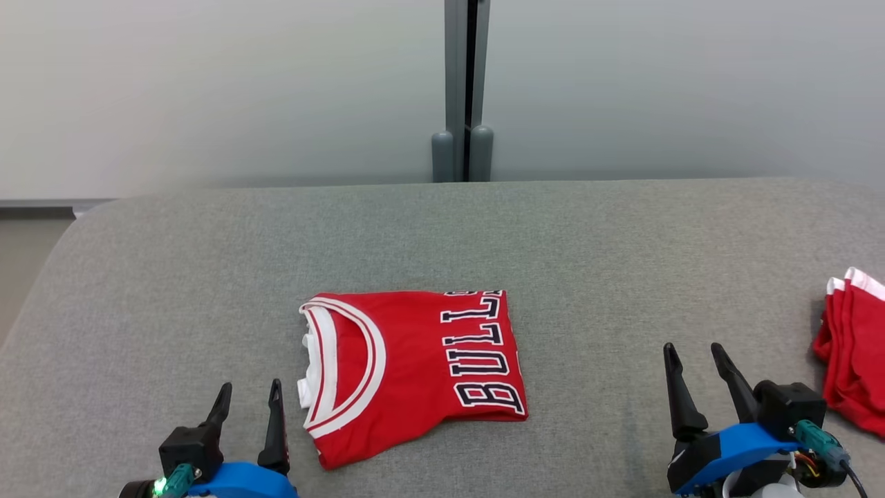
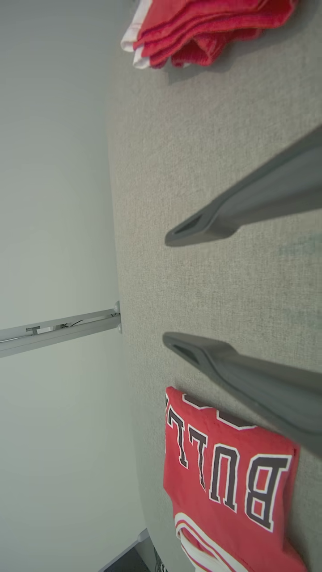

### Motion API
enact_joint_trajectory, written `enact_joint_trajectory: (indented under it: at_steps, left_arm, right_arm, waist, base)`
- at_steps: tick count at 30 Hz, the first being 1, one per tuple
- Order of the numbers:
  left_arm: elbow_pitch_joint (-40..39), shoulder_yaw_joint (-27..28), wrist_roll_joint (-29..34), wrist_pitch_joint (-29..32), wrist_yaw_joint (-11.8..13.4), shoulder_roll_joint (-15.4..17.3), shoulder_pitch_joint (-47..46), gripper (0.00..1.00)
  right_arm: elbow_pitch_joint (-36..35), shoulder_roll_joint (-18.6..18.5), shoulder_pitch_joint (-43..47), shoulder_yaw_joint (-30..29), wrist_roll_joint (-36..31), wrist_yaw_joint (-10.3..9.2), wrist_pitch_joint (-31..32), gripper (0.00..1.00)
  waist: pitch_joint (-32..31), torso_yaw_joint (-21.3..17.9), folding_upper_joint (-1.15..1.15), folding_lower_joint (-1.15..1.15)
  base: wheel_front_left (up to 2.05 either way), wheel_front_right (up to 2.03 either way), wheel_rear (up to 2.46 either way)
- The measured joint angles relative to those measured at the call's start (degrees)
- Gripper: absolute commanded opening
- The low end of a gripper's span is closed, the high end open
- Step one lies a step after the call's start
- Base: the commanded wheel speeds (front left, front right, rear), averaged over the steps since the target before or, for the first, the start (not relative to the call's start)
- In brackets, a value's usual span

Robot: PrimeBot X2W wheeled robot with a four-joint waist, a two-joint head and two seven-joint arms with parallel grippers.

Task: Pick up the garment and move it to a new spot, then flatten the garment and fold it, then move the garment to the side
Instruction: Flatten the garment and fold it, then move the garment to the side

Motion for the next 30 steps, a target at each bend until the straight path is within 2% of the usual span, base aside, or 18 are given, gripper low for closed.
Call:
enact_joint_trajectory:
  at_steps: [9,16,21,30]
  left_arm:
    - [-0.2,1.5,1.1,0.0,0.5,-0.3,1.5,1.00]
    - [-0.6,0.9,1.1,0.0,-0.3,-0.5,1.1,1.00]
    - [-0.7,-0.5,1.0,0.0,-1.4,-0.6,-1.1,1.00]
    - [0.3,-1.8,-0.5,0.0,-2.1,-0.4,-3.6,1.00]
  right_arm:
    - [0.1,0.0,0.7,1.3,-0.1,-0.01,0.0,1.00]
    - [1.6,0.0,0.7,3.4,2.3,-0.01,0.0,1.00]
    - [5.0,0.0,-1.7,6.6,4.4,-0.01,0.0,1.00]
    - [14.4,0.0,-12.3,10.0,8.8,0.00,0.0,1.00]
  waist:
    - [-1.4,-1.4,0.00,0.00]
    - [0.3,-0.4,0.00,0.00]
    - [3.0,2.5,0.00,0.01]
    - [8.0,10.6,0.00,0.02]
  base:
    - [0.00,0.00,0.00]
    - [0.00,0.00,0.00]
    - [0.00,0.00,0.00]
    - [0.00,0.00,0.00]
